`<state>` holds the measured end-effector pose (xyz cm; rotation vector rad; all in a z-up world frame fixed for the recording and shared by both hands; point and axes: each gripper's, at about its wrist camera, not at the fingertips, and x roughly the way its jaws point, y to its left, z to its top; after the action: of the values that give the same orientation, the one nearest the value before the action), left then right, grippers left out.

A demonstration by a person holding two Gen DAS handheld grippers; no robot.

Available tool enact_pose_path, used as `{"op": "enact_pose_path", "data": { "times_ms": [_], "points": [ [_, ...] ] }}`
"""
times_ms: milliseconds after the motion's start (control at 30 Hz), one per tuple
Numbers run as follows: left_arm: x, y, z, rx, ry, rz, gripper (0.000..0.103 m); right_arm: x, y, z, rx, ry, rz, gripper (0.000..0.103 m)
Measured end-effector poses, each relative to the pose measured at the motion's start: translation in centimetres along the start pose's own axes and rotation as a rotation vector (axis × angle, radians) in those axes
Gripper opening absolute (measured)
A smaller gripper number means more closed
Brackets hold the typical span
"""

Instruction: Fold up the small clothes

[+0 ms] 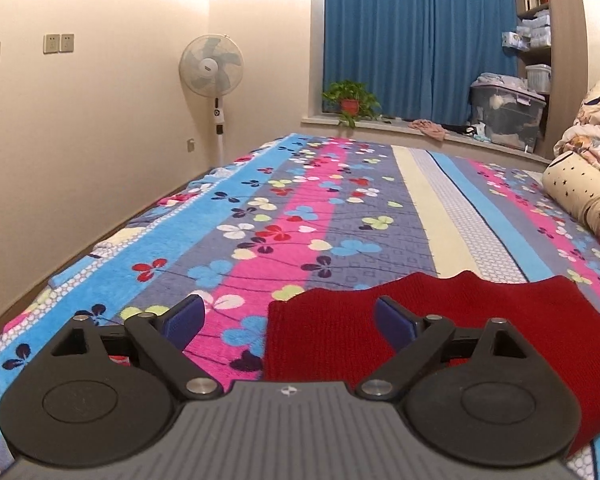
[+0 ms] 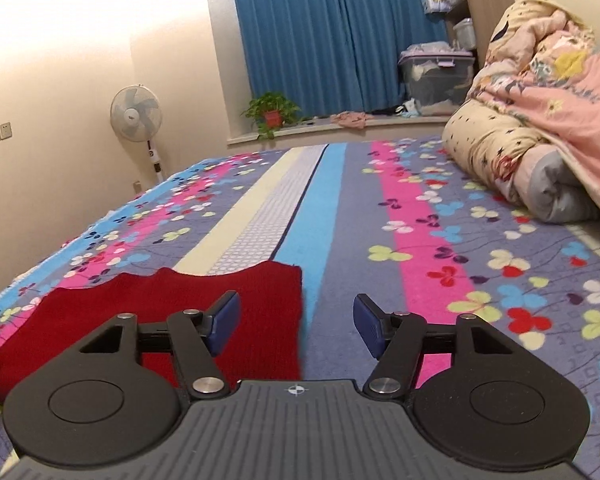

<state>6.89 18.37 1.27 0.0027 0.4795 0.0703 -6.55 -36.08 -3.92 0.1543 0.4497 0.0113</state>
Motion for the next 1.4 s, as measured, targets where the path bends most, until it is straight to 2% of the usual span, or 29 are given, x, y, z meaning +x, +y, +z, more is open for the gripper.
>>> {"op": "enact_pose_path", "data": {
  "times_ms": [167, 300, 467, 567, 700, 867, 967, 1000, 1067, 1167, 1233, 1400],
  "points": [
    [-0.1, -0.6, -0.4, 0.058, 0.003, 0.028, 0.095, 0.4, 0.0, -0.2, 0.004, 0.021, -0.011, 0.064],
    [-0.8, -1.2, -0.9, 0.117, -0.024, 0.056, 0.095, 0.8, 0.2, -0.1, 0.009, 0.044, 0.000, 0.064],
    [-2.8, -1.6, -0.9, 0.118, -0.004, 0.061, 0.095, 1.5, 1.2, 0.2, -0.044, 0.058, -0.038, 0.064],
    [-4.6, -2.2, -1.5, 0.057, 0.007, 0.087, 0.095, 1.9, 1.7, 0.4, -0.070, 0.066, -0.062, 0.064],
    [-6.4, -3.5, -3.8, -0.056, 0.051, 0.060, 0.095, 2.7, 2.1, 0.6, -0.093, 0.090, -0.099, 0.064],
    [-6.8, -5.5, -7.1, -0.056, 0.107, 0.020, 0.095, 3.3, 2.0, 1.1, -0.059, 0.100, -0.095, 0.064],
    [-6.4, -5.1, -8.0, -0.089, 0.139, 0.014, 0.095, 3.5, 2.0, 1.2, -0.057, 0.096, -0.086, 0.063],
    [-6.2, -4.8, -8.1, -0.112, 0.149, 0.014, 0.093, 3.5, 2.1, 1.2, -0.059, 0.096, -0.082, 0.063],
    [-5.7, -4.3, -8.5, -0.138, 0.171, 0.015, 0.082, 3.5, 2.1, 1.3, -0.065, 0.098, -0.075, 0.060],
    [-5.1, -3.6, -9.4, -0.198, 0.227, 0.016, 0.069, 3.4, 2.0, 1.4, -0.074, 0.097, -0.070, 0.053],
    [-4.8, -3.2, -10.0, -0.249, 0.267, 0.007, 0.069, 3.5, 2.0, 1.5, -0.075, 0.096, -0.073, 0.053],
    [-4.7, -2.8, -10.7, -0.300, 0.293, 0.045, 0.070, 4.0, 2.2, 1.6, -0.067, 0.105, -0.082, 0.053]
  ]
}}
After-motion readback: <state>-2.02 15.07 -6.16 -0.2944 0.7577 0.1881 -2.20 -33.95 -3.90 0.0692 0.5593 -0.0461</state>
